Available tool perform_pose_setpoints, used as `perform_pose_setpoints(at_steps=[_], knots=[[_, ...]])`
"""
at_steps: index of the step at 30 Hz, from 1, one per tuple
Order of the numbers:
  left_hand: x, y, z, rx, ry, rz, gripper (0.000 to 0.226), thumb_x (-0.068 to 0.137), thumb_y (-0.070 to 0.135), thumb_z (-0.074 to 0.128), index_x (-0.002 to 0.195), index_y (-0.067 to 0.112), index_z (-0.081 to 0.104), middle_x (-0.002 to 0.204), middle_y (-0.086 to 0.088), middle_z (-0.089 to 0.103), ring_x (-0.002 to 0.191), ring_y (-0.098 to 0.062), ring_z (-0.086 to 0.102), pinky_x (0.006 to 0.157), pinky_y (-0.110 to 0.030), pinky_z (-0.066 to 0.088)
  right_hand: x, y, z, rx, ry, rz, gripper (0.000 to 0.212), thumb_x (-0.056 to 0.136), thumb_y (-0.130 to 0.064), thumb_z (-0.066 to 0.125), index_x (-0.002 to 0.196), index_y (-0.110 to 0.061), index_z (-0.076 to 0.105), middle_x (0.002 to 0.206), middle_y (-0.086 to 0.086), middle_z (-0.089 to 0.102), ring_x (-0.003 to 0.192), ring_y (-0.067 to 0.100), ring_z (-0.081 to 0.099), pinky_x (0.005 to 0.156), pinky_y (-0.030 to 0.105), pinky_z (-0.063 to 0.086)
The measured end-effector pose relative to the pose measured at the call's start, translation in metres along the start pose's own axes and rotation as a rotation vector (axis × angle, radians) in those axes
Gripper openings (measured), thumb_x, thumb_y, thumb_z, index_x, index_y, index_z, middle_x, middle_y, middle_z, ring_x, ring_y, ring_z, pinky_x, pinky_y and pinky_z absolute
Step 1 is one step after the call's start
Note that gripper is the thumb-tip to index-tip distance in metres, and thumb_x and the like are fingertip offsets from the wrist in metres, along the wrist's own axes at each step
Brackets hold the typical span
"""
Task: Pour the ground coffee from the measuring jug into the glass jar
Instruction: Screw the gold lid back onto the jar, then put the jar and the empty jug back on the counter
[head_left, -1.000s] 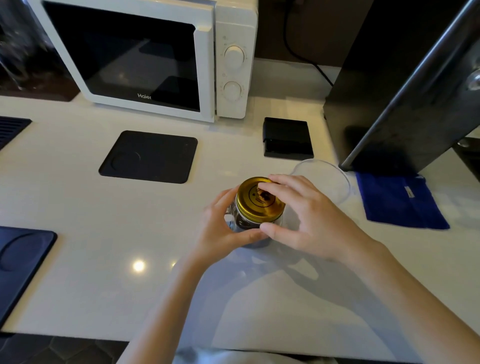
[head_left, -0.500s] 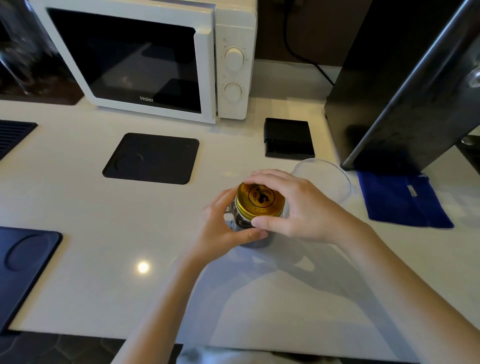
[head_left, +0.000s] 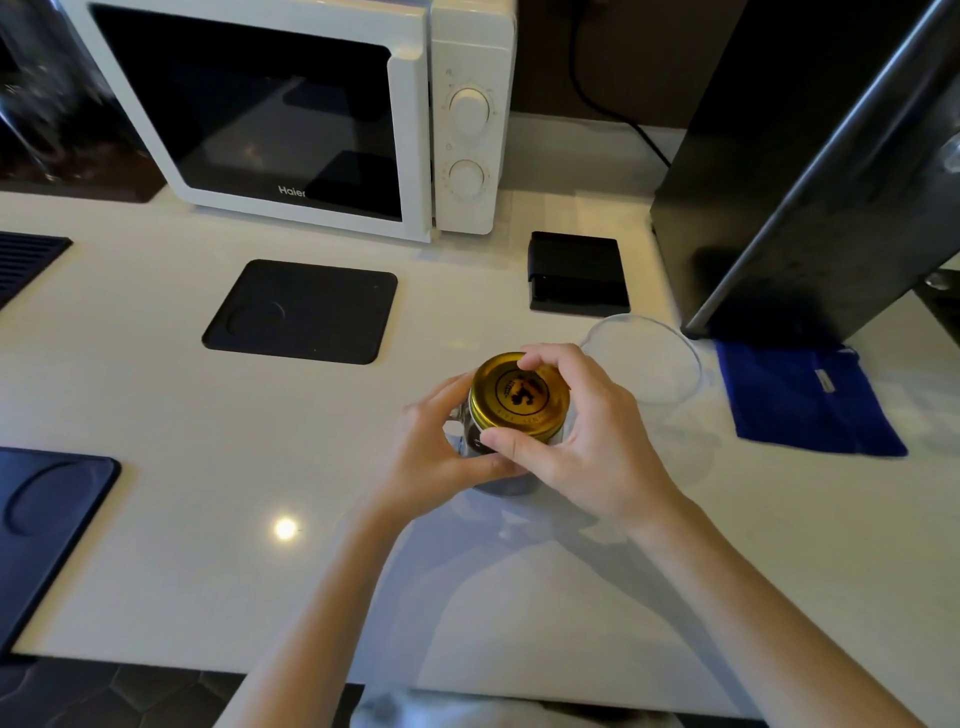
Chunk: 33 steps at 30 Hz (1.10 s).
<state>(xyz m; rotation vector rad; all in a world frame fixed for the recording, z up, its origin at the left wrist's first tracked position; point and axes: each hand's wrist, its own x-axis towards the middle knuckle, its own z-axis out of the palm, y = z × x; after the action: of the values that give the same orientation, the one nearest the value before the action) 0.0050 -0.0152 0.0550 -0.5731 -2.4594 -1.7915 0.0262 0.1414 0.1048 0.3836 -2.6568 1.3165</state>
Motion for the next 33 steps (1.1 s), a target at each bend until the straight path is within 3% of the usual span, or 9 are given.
perform_pose_setpoints(at_steps=[6,10,13,17,21,25,27,30,33], knots=[[0.0,-0.003,-0.008,0.111,-0.116,-0.047,0.077,0.06,0.052,0.073,0.13,0.034,0.045,0.13,0.011,0.052,0.12,-0.007,0.047,0.099,-0.031,0.041,-0.013,-0.001,0.003,0.212,-0.065,0.109,0.076,0.074,-0.04,0.072,0.136,-0.031,0.029,0.123,-0.031,0.039,0.112,-0.021,0.036,0.086,-0.003,0.032],[-0.011,-0.006,-0.017,0.006,-0.146,-0.182,0.091,0.061,0.052,0.069,0.141,0.032,0.03,0.142,0.009,0.041,0.129,-0.004,0.038,0.104,-0.025,0.032,-0.041,0.014,0.007,0.418,0.015,0.211,0.058,0.082,-0.044,0.059,0.135,-0.034,0.036,0.138,-0.023,0.042,0.127,-0.008,0.035,0.102,0.013,0.031],[-0.016,-0.012,-0.015,-0.181,-0.009,-0.242,0.063,0.07,0.047,0.057,0.128,0.023,0.049,0.125,0.0,0.059,0.115,-0.012,0.054,0.096,-0.032,0.042,-0.064,0.033,0.015,0.425,0.098,0.328,0.046,0.085,-0.04,0.051,0.13,-0.031,0.045,0.135,-0.016,0.049,0.122,-0.005,0.043,0.096,0.01,0.037],[-0.01,-0.012,-0.008,-0.239,0.136,-0.282,0.024,0.08,0.031,0.052,0.09,0.014,0.066,0.076,0.015,0.069,0.075,0.001,0.061,0.068,-0.012,0.045,-0.079,0.064,0.032,0.085,0.062,0.24,0.03,0.09,-0.033,0.046,0.117,-0.025,0.055,0.125,-0.014,0.052,0.119,0.0,0.045,0.101,0.03,0.041],[-0.001,-0.013,-0.01,-0.245,0.122,-0.315,0.033,0.078,0.037,0.055,0.072,0.006,0.064,0.055,0.014,0.06,0.059,0.001,0.054,0.059,-0.012,0.042,-0.081,0.078,0.041,-0.1,-0.016,0.127,0.033,0.09,-0.031,0.041,0.111,-0.014,0.061,0.123,0.003,0.057,0.118,0.012,0.047,0.098,0.039,0.045],[0.002,-0.017,-0.011,-0.295,0.056,-0.376,0.048,0.074,0.043,0.056,0.072,-0.004,0.063,0.061,0.003,0.058,0.063,-0.007,0.053,0.062,-0.023,0.041,-0.081,0.078,0.045,-0.27,-0.037,0.052,0.035,0.087,-0.026,0.041,0.108,-0.009,0.063,0.122,0.009,0.061,0.12,0.02,0.045,0.102,0.036,0.038],[0.001,-0.017,-0.01,-0.326,0.044,-0.41,0.035,0.079,0.038,0.055,0.071,0.008,0.07,0.071,-0.009,0.058,0.07,-0.016,0.052,0.067,-0.028,0.042,-0.08,0.078,0.046,-0.293,-0.046,0.053,0.035,0.088,-0.026,0.04,0.109,-0.009,0.062,0.122,0.01,0.061,0.119,0.021,0.046,0.102,0.036,0.04],[0.002,-0.017,-0.011,-0.333,0.047,-0.428,0.037,0.089,0.027,0.051,0.059,0.019,0.071,0.059,0.001,0.057,0.061,-0.01,0.052,0.061,-0.023,0.042,-0.075,0.08,0.047,-0.304,-0.066,0.065,0.034,0.088,-0.026,0.04,0.108,-0.008,0.061,0.12,0.01,0.061,0.116,0.023,0.049,0.098,0.041,0.044],[0.002,-0.017,-0.013,-0.336,0.11,-0.478,0.048,0.082,0.039,0.052,0.06,-0.003,0.061,0.044,0.006,0.051,0.047,-0.009,0.047,0.054,-0.022,0.039,-0.07,0.083,0.047,-0.314,-0.098,0.071,0.034,0.088,-0.026,0.04,0.107,-0.007,0.061,0.118,0.011,0.061,0.114,0.025,0.051,0.096,0.043,0.045]])
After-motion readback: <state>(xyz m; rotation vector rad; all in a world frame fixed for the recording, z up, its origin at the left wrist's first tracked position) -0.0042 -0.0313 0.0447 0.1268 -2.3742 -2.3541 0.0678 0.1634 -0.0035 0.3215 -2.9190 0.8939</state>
